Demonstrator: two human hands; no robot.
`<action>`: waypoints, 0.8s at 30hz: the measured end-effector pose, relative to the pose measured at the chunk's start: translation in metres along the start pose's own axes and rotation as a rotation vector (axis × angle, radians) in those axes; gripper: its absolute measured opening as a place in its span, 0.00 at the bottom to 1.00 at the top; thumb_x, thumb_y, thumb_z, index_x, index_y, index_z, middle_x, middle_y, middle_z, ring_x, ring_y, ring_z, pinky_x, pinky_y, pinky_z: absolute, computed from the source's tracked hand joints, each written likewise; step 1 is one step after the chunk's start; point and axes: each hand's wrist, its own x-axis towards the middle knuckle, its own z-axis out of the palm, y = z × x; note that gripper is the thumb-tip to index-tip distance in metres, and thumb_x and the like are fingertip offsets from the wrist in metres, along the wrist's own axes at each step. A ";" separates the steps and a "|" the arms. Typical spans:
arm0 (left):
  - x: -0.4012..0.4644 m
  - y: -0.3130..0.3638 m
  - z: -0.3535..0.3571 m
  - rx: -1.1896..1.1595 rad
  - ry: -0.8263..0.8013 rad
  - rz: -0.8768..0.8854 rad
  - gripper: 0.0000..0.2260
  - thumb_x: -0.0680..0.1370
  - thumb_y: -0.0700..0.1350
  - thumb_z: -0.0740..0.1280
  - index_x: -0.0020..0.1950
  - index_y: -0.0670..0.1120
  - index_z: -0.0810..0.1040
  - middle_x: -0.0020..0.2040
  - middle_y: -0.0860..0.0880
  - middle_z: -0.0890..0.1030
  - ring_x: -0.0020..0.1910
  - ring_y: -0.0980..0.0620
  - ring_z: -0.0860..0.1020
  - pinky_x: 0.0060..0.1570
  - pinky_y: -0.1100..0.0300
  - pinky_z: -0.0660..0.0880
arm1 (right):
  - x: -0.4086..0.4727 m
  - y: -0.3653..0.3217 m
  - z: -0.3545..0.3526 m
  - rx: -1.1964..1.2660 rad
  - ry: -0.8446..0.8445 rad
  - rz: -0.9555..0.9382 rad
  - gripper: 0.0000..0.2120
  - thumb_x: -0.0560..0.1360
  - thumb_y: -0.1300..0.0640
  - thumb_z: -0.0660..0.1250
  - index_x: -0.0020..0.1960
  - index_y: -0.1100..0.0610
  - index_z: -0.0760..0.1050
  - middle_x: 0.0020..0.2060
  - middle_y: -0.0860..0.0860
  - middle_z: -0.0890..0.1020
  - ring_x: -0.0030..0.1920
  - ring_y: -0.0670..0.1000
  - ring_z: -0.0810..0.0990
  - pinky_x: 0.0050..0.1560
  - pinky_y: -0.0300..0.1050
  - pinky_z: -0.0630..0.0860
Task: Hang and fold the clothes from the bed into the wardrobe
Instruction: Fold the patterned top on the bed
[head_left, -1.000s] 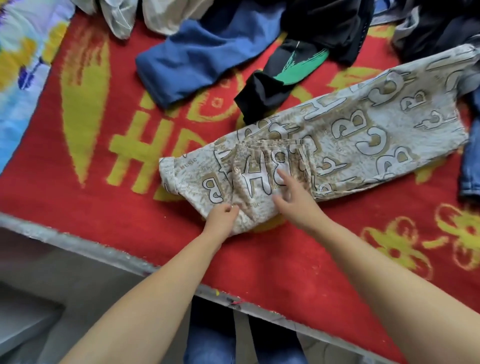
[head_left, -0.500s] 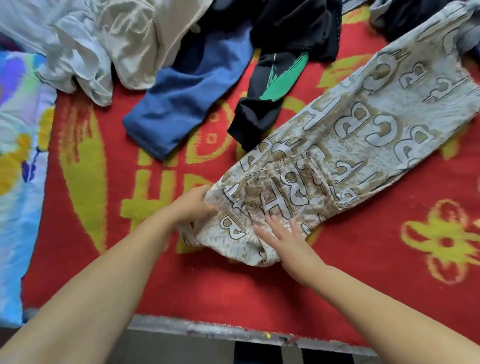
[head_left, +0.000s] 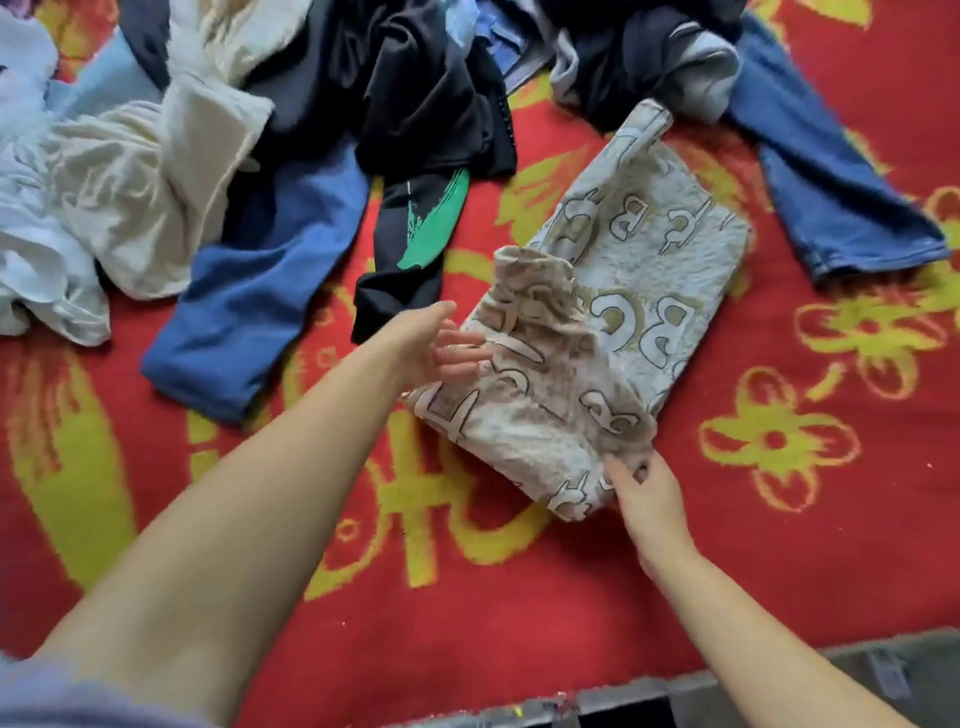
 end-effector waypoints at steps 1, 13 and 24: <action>0.011 -0.006 0.007 0.108 0.073 0.045 0.07 0.82 0.45 0.57 0.51 0.42 0.70 0.47 0.42 0.78 0.39 0.44 0.81 0.38 0.53 0.78 | 0.009 0.001 0.000 0.021 0.023 0.089 0.03 0.77 0.60 0.66 0.51 0.57 0.74 0.47 0.57 0.82 0.41 0.48 0.80 0.42 0.47 0.80; 0.009 -0.103 -0.036 0.892 0.293 0.358 0.17 0.81 0.51 0.60 0.43 0.37 0.75 0.39 0.41 0.78 0.39 0.44 0.75 0.40 0.50 0.71 | -0.006 0.006 0.015 -0.120 0.012 0.127 0.14 0.78 0.58 0.62 0.62 0.55 0.63 0.46 0.55 0.82 0.45 0.55 0.80 0.44 0.48 0.73; 0.009 -0.116 -0.052 1.970 -0.157 1.185 0.38 0.69 0.48 0.60 0.79 0.48 0.53 0.78 0.42 0.54 0.77 0.40 0.51 0.73 0.37 0.50 | -0.037 -0.003 0.033 -1.204 -0.272 -0.553 0.48 0.74 0.39 0.61 0.75 0.52 0.28 0.74 0.55 0.30 0.72 0.58 0.25 0.69 0.65 0.31</action>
